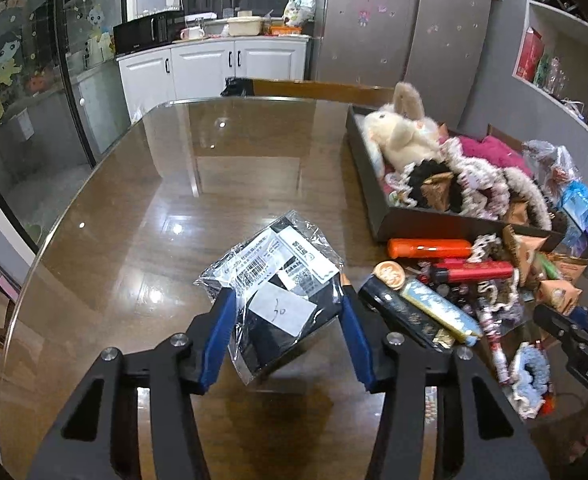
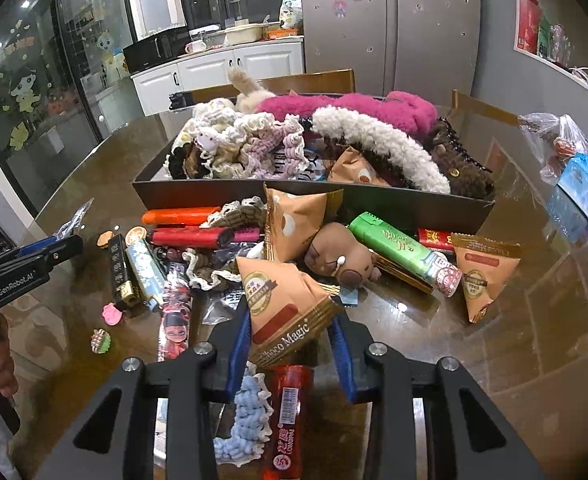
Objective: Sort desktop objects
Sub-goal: 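Lift the black bag with the left gripper while the right grasps the Choco Magic snack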
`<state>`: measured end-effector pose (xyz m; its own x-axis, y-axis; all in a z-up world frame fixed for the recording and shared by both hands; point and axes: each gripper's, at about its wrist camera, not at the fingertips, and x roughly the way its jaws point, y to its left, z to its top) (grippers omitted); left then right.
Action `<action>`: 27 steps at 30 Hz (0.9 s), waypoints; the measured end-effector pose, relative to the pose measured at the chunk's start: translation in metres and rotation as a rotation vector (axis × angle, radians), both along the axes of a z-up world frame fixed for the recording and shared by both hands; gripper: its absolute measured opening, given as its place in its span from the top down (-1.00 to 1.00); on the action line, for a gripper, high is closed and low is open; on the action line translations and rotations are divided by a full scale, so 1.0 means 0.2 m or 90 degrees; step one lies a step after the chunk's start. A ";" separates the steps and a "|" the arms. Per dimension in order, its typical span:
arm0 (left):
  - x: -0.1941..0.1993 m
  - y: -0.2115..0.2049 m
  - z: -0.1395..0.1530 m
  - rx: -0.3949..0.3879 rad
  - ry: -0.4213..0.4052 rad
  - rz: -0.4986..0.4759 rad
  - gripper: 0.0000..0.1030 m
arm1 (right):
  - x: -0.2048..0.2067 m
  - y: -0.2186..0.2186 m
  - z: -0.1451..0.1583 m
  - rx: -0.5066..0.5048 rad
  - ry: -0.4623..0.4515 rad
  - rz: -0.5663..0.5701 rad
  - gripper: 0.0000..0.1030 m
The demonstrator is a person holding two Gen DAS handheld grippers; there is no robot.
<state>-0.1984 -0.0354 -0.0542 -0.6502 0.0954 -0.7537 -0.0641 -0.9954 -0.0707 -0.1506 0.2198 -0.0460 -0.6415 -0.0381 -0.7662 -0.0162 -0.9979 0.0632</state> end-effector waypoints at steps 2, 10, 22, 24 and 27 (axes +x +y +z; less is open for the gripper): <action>0.03 0.01 0.03 0.003 0.008 -0.004 -0.02 | 0.01 0.00 0.01 -0.006 0.004 0.001 0.29; 0.11 0.06 0.15 0.010 0.026 -0.011 -0.02 | 0.06 -0.01 0.07 -0.014 0.016 0.012 0.29; 0.17 0.27 0.28 0.017 0.044 -0.040 -0.03 | 0.14 0.05 0.19 -0.013 0.040 0.017 0.29; 0.16 0.30 0.29 0.005 0.050 -0.043 -0.03 | 0.14 0.06 0.21 -0.011 0.044 0.018 0.29; 0.15 0.36 0.31 0.010 0.051 -0.050 -0.03 | 0.13 0.09 0.21 -0.007 0.046 0.016 0.29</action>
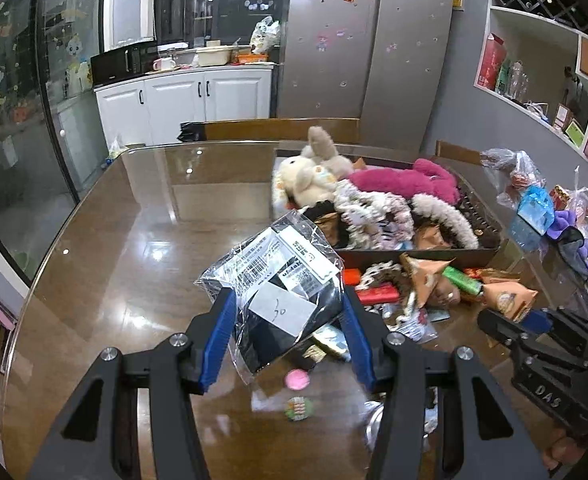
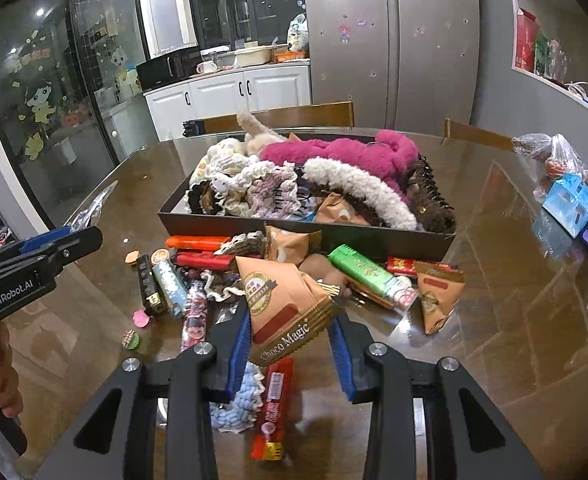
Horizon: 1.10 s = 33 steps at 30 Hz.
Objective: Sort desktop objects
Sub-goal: 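Lift the black bag with the left gripper while the right grasps the Choco Magic snack, then place the black bag and Choco Magic snack into the tray, opening both grippers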
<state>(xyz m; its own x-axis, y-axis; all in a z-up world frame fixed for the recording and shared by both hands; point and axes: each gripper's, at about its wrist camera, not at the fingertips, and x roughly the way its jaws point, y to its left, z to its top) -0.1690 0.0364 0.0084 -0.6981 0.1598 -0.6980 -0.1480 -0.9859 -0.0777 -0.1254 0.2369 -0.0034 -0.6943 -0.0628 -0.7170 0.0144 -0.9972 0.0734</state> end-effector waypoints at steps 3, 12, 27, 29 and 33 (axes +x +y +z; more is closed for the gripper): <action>-0.01 0.04 0.01 -0.008 0.001 -0.005 -0.03 | -0.02 0.02 0.00 -0.002 0.001 -0.002 0.29; -0.10 0.12 0.01 -0.010 -0.010 -0.015 -0.03 | -0.08 0.07 0.02 0.003 0.004 0.002 0.29; -0.40 0.30 0.07 -0.008 -0.009 -0.037 -0.04 | -0.36 0.15 0.16 0.068 0.021 -0.003 0.29; -0.44 0.31 0.07 -0.011 -0.009 -0.035 -0.04 | -0.40 0.14 0.17 0.075 0.026 -0.002 0.29; -0.53 0.34 0.05 -0.019 -0.012 -0.037 -0.04 | -0.48 0.15 0.16 0.077 0.024 0.004 0.29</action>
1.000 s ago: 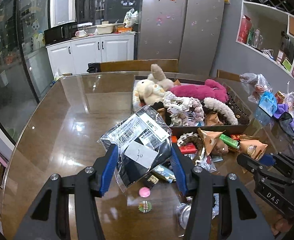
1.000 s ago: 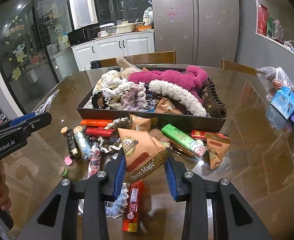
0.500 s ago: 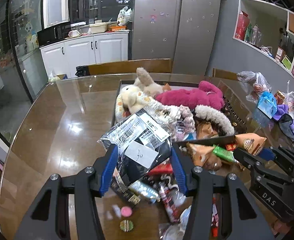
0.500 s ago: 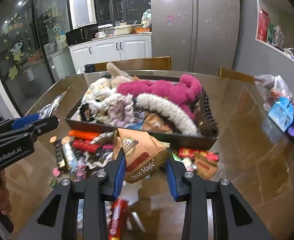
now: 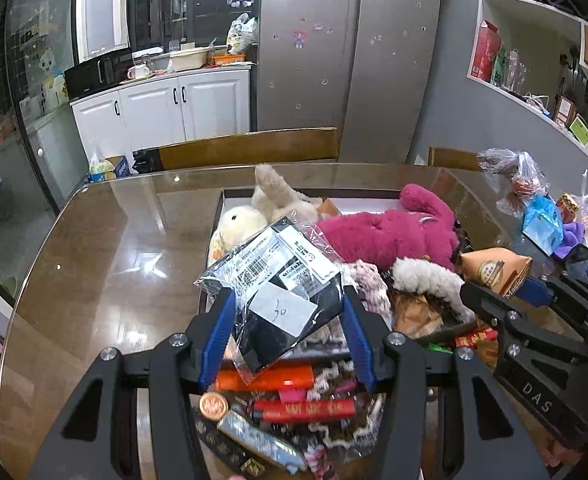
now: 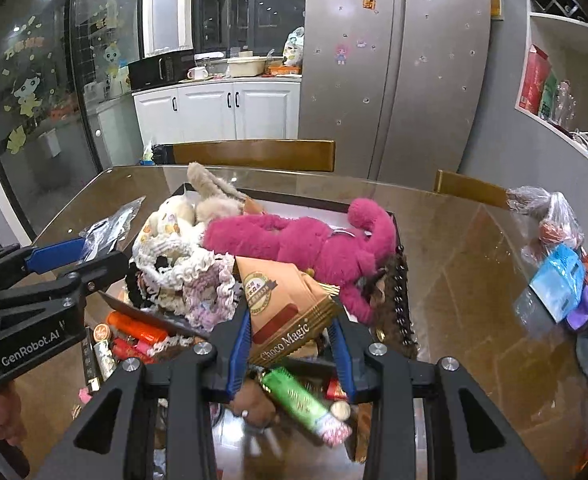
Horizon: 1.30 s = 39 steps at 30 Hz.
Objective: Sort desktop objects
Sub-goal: 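Place the black bag and Choco Magic snack into the tray, opening both grippers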
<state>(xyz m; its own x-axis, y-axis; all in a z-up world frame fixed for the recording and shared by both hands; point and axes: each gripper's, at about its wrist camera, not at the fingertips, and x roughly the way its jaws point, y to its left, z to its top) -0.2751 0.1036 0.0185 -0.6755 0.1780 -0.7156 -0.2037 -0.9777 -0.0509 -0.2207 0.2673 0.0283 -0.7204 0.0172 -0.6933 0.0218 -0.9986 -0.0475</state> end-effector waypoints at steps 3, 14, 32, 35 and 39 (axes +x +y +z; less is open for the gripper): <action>-0.06 0.00 -0.02 0.004 -0.007 0.003 -0.04 | -0.05 0.00 -0.02 0.007 -0.010 0.006 0.29; -0.29 0.04 -0.09 0.004 -0.020 -0.010 -0.04 | -0.23 0.01 -0.05 0.016 -0.019 0.015 0.29; -0.36 -0.03 -0.10 0.014 -0.022 0.003 -0.73 | -0.37 0.01 -0.09 0.027 -0.032 0.023 -0.24; -0.35 -0.04 -0.07 -0.001 -0.015 0.008 -0.73 | -0.34 0.01 -0.03 0.030 -0.001 0.022 -0.38; -0.31 -0.05 -0.03 -0.021 -0.007 0.011 -0.75 | -0.29 0.00 0.03 0.032 0.012 0.024 -0.39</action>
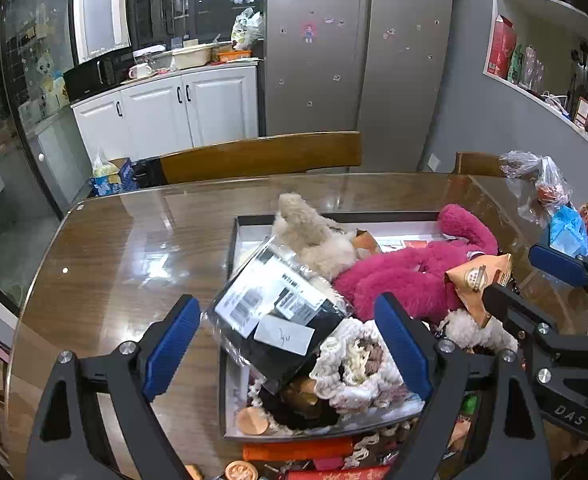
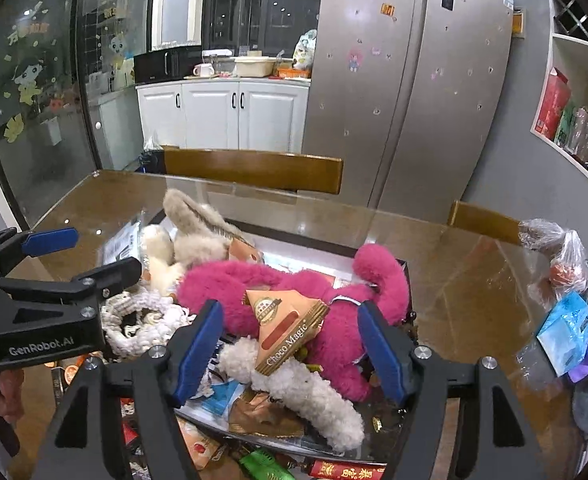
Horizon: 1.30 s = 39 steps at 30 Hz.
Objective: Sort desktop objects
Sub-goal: 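Place the black bag and Choco Magic snack into the tray, opening both grippers, then move the left gripper to the black box and grasp it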
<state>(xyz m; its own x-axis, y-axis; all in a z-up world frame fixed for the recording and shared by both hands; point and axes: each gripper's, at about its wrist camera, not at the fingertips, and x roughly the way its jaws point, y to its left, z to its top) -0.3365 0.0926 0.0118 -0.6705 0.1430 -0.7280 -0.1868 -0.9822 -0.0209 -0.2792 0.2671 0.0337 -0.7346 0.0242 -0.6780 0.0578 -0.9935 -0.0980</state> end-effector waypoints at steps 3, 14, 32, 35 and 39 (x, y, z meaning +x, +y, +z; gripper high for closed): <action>0.04 -0.02 0.03 0.000 0.005 0.003 -0.75 | 0.02 -0.01 0.02 -0.005 -0.001 0.003 -0.39; 0.29 -0.23 0.19 0.038 0.045 0.020 -0.79 | 0.20 -0.10 0.13 -0.017 0.026 0.027 -0.39; 0.74 -0.56 0.17 0.022 0.040 0.058 -0.90 | 0.56 -0.20 0.14 -0.053 0.033 0.026 -0.46; 0.78 -0.56 0.17 0.019 0.037 0.050 -0.90 | 0.60 -0.23 0.15 -0.037 0.034 0.026 -0.46; 0.78 -0.54 0.14 0.012 0.029 0.040 -0.90 | 0.64 -0.25 0.16 -0.043 0.040 0.025 -0.57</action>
<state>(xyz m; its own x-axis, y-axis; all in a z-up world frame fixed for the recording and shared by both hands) -0.1800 -0.0150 0.0401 -0.7113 0.1121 -0.6939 -0.1253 -0.9916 -0.0318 -0.1515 0.2181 0.0661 -0.7751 -0.0499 -0.6299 0.0931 -0.9950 -0.0357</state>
